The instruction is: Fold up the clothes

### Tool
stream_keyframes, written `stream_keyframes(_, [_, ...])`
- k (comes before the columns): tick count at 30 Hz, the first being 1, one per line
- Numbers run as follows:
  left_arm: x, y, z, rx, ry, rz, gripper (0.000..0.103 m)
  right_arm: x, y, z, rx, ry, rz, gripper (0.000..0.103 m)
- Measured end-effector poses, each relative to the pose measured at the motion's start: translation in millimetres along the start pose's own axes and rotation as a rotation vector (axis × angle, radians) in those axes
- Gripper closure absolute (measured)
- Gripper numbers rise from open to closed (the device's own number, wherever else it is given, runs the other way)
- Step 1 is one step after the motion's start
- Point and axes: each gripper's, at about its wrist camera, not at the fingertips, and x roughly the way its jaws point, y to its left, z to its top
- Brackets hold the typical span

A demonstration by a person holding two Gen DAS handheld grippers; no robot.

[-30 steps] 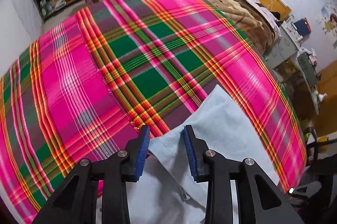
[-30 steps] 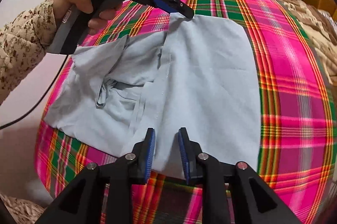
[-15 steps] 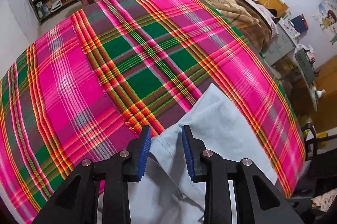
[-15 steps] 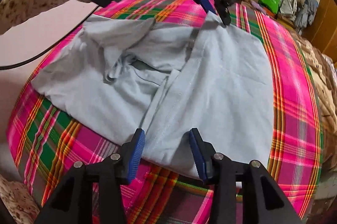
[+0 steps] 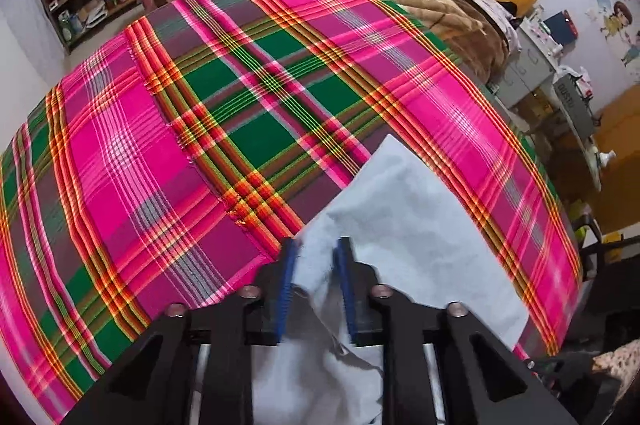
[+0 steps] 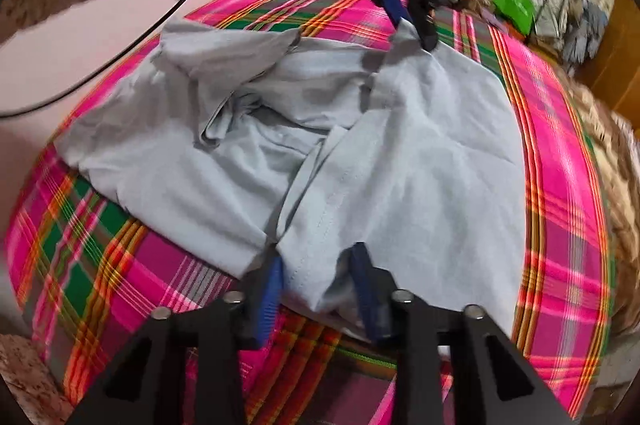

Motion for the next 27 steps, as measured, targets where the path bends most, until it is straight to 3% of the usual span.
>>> stream_keyframes(2, [-1.0, -1.1, -0.8, 0.008, 0.007, -0.001, 0.093, -0.6, -6.3, -0.1, 0.036, 0.0, 0.01, 0.089])
stream_keyframes(6, [-2.5, 1.0, 3.7, -0.002, 0.002, -0.01, 0.094, -9.3, -25.5, -0.8, 0.155, -0.004, 0.06, 0.09])
stream_keyframes(15, [-5.6, 6.0, 7.2, -0.066, 0.009, -0.042, 0.095, -25.2, -32.2, 6.1, 0.213, -0.041, 0.094, 0.091])
stream_keyframes(27, [-36.2, 16.5, 0.7, -0.114, -0.023, -0.01, 0.096, -57.0, -24.3, 16.7, 0.158, -0.074, 0.118, 0.091])
